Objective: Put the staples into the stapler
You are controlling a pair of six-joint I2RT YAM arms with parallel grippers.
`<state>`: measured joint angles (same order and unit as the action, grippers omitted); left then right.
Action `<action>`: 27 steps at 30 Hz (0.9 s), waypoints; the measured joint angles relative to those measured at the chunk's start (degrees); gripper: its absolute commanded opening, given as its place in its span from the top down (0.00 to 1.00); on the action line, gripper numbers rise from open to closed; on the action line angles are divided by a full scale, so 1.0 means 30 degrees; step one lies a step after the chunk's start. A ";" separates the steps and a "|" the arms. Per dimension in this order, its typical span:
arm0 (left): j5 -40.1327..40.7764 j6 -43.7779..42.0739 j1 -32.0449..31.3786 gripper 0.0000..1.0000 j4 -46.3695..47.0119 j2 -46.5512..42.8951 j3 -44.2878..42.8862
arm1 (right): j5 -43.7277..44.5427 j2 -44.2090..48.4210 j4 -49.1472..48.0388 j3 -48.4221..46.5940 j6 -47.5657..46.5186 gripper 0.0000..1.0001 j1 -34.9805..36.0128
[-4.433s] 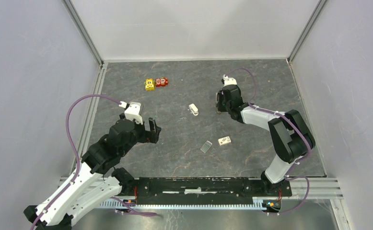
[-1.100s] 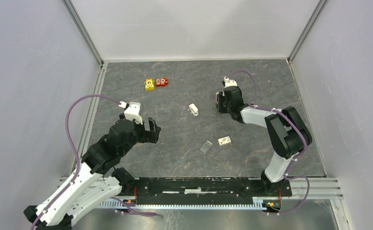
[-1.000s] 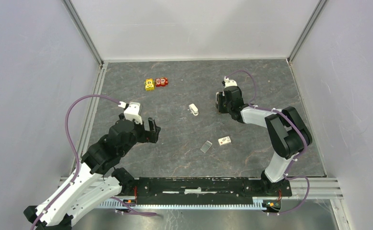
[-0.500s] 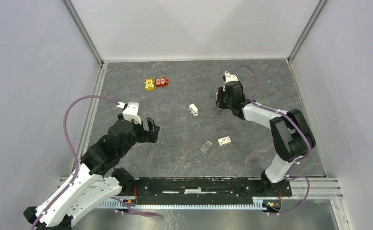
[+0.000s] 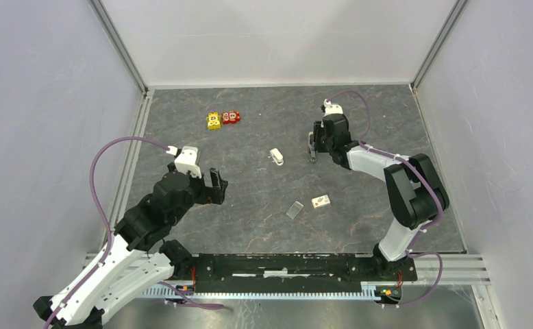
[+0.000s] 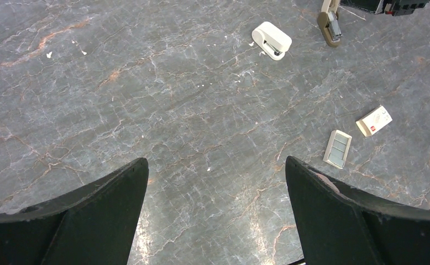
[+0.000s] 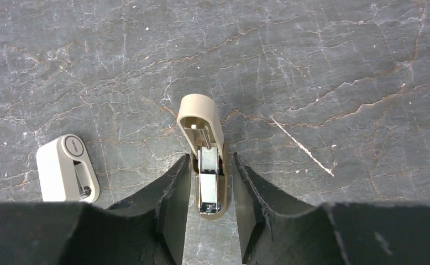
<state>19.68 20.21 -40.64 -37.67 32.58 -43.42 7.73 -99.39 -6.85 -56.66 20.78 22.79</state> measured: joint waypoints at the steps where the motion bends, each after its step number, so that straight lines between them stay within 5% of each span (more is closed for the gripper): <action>1: 0.0007 0.0000 0.0000 0.00 0.0000 0.0000 0.0000 | 0.0029 0.0000 -0.0051 0.0000 0.0000 0.60 -0.0015; 27: 0.0080 0.0000 0.0000 0.00 0.0000 0.0481 0.0000 | -0.0022 -0.0940 -0.1173 0.1268 0.0153 0.61 -0.0138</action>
<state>19.92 20.21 -40.64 -37.67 34.02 -43.42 7.66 -102.21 -10.37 -52.86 21.23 22.37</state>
